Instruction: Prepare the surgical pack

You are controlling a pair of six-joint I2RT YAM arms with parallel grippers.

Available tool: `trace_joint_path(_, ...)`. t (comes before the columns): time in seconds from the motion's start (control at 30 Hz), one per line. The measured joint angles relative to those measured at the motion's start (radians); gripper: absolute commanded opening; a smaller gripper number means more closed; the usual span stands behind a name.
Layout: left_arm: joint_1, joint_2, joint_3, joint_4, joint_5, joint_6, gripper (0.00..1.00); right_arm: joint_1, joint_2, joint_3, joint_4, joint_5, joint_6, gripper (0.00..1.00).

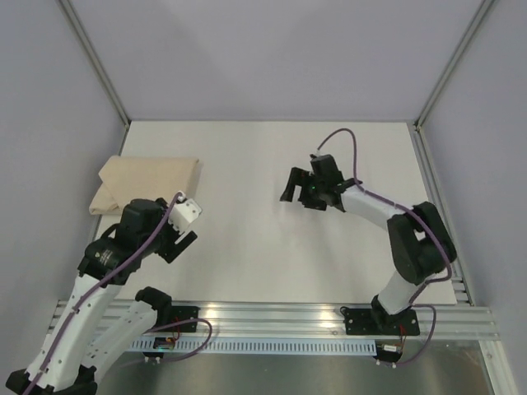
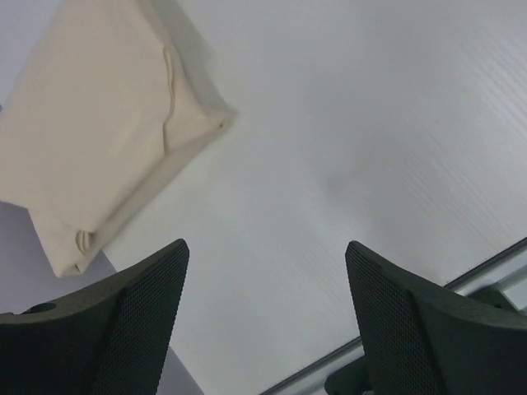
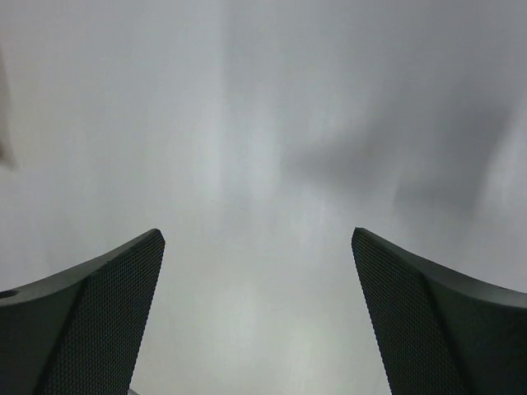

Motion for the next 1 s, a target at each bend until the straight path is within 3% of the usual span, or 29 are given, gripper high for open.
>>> trace_joint_path(0.13,0.0,-0.104,-0.18,0.014,-0.093,0.019,0.99,-0.114,-0.274,-0.2,-0.047,0.154,-0.085,1.0)
trace_joint_path(0.37,0.0,-0.2,-0.346,0.079,-0.192,0.026,1.0,-0.13,-0.71,-0.4,-0.077,0.471,-0.212,1.0)
trace_joint_path(0.47,0.0,-0.2,-0.391,0.124,-0.23,0.021,1.0,-0.142,-0.799,-0.454,-0.081,0.547,-0.217,1.0)
trace_joint_path(1.0,0.0,-0.192,-0.447,0.226,-0.275,-0.02,1.0,-0.149,-0.83,-0.525,-0.08,0.657,-0.194,1.0)
